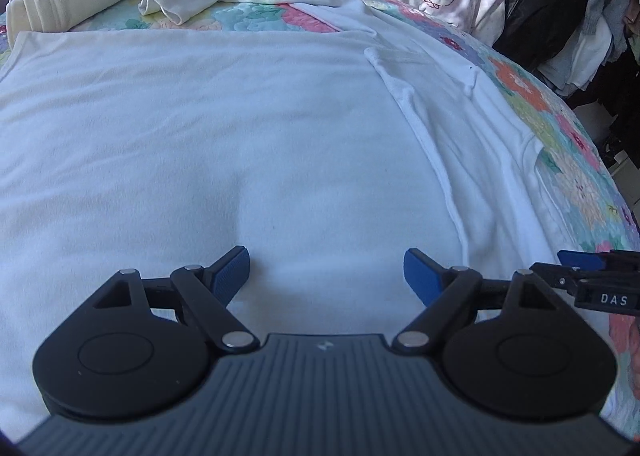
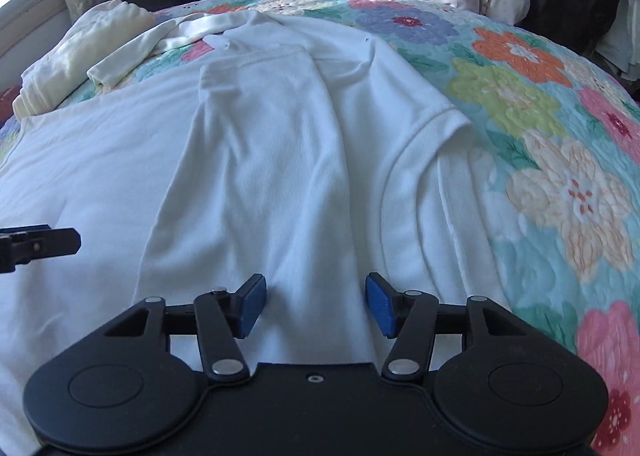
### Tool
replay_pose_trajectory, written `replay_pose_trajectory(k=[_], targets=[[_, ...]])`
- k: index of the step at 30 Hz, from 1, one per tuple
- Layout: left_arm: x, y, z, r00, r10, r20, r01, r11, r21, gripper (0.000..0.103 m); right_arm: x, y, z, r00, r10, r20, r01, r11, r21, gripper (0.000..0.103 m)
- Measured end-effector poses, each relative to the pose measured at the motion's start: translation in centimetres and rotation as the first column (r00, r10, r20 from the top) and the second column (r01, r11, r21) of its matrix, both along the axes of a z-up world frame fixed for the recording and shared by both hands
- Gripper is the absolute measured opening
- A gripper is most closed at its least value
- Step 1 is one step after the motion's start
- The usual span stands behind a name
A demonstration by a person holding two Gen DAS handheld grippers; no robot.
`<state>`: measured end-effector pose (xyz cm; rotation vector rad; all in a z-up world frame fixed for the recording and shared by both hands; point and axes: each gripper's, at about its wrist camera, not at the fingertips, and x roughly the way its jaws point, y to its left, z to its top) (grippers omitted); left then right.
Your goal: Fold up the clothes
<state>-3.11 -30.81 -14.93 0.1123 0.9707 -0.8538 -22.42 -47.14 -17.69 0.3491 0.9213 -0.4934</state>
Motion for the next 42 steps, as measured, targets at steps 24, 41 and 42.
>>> replay_pose_trajectory(k=[24,41,42], targets=[[-18.4,2.4,0.2,0.971,-0.200,-0.130,0.182,0.973,-0.140,0.003,-19.0,5.2,-3.2,0.839,-0.348,0.418,0.197,0.911,0.362,0.011],[-20.3,4.6,0.5,0.973,-0.142,-0.180,0.130,0.988,-0.078,0.007,-22.6,7.2,-2.1,0.891,-0.252,0.377,0.195,0.964,0.182,0.008],[-20.1,4.6,-0.2,0.967,-0.126,-0.221,0.120,0.992,-0.038,0.015,-22.4,7.2,-2.9,0.902,-0.259,0.346,0.207,0.962,0.180,0.008]])
